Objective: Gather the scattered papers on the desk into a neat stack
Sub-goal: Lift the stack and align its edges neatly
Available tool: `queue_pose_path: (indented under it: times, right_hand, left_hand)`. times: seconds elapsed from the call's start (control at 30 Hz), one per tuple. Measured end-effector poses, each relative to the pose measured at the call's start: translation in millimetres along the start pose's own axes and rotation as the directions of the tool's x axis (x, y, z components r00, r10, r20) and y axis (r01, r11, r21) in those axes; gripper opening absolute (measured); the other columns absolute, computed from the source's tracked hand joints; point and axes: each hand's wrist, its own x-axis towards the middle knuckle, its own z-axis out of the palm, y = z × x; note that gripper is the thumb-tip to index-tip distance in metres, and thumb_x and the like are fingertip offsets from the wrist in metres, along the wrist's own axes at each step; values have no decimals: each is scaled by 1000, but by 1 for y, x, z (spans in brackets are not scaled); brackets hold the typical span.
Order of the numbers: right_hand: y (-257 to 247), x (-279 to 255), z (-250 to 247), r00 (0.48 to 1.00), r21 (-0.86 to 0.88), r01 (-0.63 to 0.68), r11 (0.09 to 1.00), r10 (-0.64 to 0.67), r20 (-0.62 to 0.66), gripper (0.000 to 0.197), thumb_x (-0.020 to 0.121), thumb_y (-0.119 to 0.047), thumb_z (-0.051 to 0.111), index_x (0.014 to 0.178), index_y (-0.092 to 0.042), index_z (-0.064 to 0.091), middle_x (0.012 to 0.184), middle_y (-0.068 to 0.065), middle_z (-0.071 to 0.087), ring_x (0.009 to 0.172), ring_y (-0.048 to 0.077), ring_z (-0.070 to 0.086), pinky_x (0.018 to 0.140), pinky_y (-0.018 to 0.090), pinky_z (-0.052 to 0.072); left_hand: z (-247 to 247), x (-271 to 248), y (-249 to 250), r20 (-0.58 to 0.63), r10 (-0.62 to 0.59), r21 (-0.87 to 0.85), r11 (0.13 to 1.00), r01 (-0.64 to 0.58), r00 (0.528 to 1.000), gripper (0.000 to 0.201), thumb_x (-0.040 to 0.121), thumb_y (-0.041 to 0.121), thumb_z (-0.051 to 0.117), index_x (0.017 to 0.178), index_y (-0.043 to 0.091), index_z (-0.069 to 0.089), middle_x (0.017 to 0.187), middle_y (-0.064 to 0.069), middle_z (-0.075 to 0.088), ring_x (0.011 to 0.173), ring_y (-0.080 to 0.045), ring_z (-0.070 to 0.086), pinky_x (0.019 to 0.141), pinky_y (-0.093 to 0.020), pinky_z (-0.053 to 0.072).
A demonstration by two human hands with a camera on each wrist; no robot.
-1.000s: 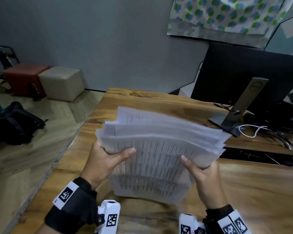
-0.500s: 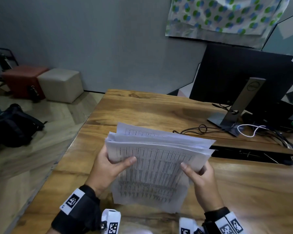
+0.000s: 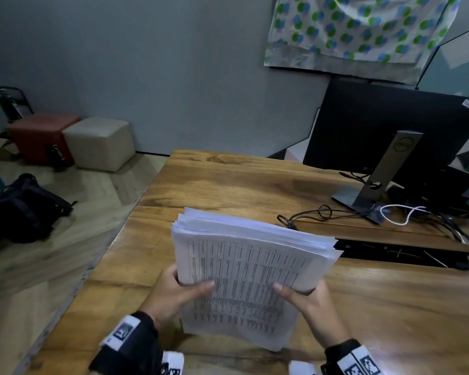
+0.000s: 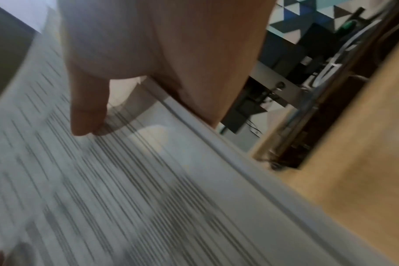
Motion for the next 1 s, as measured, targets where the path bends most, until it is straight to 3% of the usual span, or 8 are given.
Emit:
queue_pose_path:
  times: [0.13,0.27,0.37,0.47,0.57,0.63,0.83,1.0]
  right_hand:
    - [-39,7,11,984,-20,176,984,-177,-32,38,65,-6,76,101,-13,70,95,-1,80,90,11,75,75,19,59]
    - [-66,8,22,958,-35,271,962,-273,-89,28,70,-10,75,96,-18,74,92,-2,80,88,12,76,79,26,61]
    - [-78,5,21,938,-45,325,945,-328,-111,26,72,-11,74,97,-20,74,92,-7,80,87,7,75,75,19,59]
    - [-57,6,16,959,-35,254,966,-257,-121,32,70,-13,76,101,-19,72,96,-4,80,92,13,75,75,21,60]
    - [-20,5,13,995,-71,79,994,-83,-50,37,76,-3,77,107,-21,69,107,1,78,102,19,73,90,40,59]
    - [-9,3,14,999,-95,19,995,-22,-36,34,81,1,74,107,-22,69,109,1,77,103,18,72,95,48,56]
    - [-51,11,16,971,-118,206,972,-218,-98,29,72,-11,78,95,-27,70,96,-10,78,95,10,72,78,27,61]
    - [-75,11,16,946,-79,301,950,-308,-102,35,68,-22,76,102,-24,69,97,-6,77,93,6,72,72,20,59]
  left_hand:
    - [10,7,60,-36,269,32,963,-267,963,29,62,7,87,85,23,79,86,9,81,83,-4,75,73,-17,58]
    - [22,5,88,-100,375,-16,925,-379,921,25,68,5,83,87,20,76,85,6,81,83,-8,77,74,-20,60]
    - [27,1,96,-128,421,-51,901,-430,898,33,71,-12,76,76,21,77,77,8,80,77,-5,76,70,-16,59]
    - [25,-1,79,-121,362,-27,930,-367,924,28,69,-5,79,85,19,75,80,8,81,79,-6,76,73,-19,60]
    - [21,-2,53,-63,206,3,978,-207,976,39,63,15,84,100,17,72,96,3,81,94,-13,76,90,-34,59]
    - [21,-1,48,-52,162,25,987,-161,985,39,65,13,85,102,17,72,98,4,81,95,-12,76,93,-39,58]
    - [23,4,92,-142,341,19,939,-342,929,34,71,0,81,94,23,72,90,14,80,89,-6,75,76,-23,61]
    - [23,-1,113,-167,469,-36,876,-481,867,36,62,15,82,95,18,67,86,14,78,83,-1,73,68,-17,58]
